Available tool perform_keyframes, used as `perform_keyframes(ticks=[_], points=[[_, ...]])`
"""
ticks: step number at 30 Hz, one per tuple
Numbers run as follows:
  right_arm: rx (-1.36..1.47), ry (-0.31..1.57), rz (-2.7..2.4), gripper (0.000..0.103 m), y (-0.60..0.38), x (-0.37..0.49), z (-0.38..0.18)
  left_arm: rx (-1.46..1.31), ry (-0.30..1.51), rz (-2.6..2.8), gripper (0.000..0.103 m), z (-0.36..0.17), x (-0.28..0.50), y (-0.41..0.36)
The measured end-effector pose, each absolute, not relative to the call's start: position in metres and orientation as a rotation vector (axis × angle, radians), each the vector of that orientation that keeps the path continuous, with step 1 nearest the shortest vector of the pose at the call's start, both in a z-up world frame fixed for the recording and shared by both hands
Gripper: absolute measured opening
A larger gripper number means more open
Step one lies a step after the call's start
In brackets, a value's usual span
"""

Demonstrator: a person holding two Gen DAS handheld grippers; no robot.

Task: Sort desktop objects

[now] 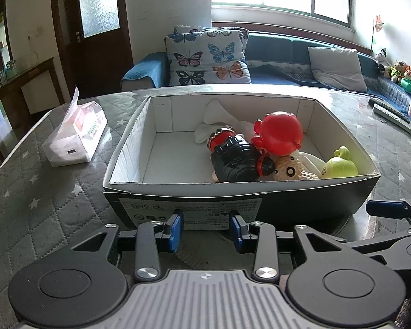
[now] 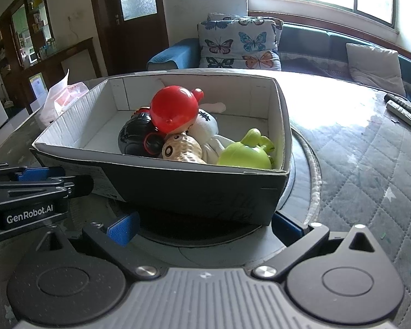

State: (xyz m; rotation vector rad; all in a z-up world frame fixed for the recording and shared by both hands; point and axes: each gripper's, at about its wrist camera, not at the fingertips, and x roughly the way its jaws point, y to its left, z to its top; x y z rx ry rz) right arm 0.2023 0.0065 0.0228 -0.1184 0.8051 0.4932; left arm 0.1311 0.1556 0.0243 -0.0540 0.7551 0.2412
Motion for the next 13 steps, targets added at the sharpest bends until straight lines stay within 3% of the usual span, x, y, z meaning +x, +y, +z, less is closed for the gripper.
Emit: perform_keyframes(ticks=[13], points=[[-0.121, 0.804, 0.492, 0.103, 0.0062, 0.2032, 0.0228, -0.065, 0.76, 0.242, 0.036, 0.0237, 0.1334, 0.1552]])
